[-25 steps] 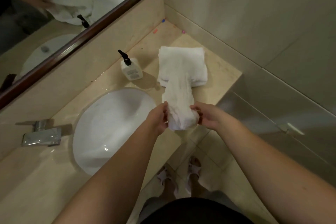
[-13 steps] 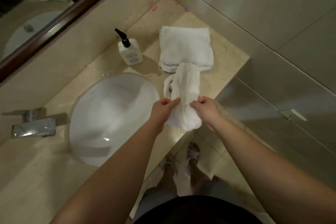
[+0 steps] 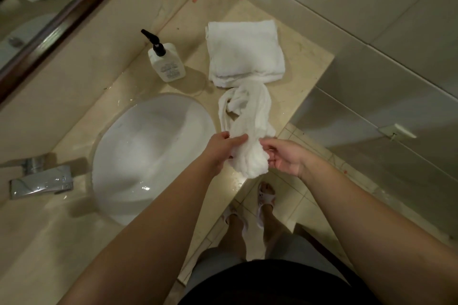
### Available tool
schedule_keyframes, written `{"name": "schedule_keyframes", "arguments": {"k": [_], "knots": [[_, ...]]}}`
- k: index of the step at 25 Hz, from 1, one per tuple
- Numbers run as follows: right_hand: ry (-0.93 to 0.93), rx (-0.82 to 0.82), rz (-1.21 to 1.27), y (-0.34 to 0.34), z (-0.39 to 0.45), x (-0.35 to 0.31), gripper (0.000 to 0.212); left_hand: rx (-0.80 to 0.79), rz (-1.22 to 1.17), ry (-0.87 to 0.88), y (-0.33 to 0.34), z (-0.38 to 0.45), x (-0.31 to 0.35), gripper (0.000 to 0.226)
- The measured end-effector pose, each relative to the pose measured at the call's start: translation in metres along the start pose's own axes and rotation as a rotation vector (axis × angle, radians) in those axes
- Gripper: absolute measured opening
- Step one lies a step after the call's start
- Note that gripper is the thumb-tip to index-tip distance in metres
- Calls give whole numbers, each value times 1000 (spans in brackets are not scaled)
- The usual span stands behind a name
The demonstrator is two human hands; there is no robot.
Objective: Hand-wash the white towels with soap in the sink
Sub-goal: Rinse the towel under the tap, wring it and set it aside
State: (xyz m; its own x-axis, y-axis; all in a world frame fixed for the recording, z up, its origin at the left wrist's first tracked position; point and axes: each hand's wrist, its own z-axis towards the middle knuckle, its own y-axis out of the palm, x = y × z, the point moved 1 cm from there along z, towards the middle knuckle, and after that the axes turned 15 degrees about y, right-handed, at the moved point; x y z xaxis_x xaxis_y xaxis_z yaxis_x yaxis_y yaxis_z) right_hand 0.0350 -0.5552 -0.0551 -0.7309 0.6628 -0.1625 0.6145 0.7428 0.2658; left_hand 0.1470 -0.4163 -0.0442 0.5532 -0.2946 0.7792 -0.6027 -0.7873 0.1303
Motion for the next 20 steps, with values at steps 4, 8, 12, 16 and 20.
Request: {"name": "schedule_keyframes", "arguments": {"k": [4,8,12,16,20], "knots": [[-52,58,11,4,-7,-4,23,107,119,195,-1,-8,5,28],[-242,208,10,16,-17,-9,17,125,221,298,-7,-14,10,26],[-431,411,-189,22,-20,-17,19,166,339,437,-12,-17,18,18],[-518,520,-294,19,-21,-20,26,71,374,460,-12,-13,20,11],[-251,473,78,-2,-7,-6,68,97,520,487,-13,-10,6,10]]}}
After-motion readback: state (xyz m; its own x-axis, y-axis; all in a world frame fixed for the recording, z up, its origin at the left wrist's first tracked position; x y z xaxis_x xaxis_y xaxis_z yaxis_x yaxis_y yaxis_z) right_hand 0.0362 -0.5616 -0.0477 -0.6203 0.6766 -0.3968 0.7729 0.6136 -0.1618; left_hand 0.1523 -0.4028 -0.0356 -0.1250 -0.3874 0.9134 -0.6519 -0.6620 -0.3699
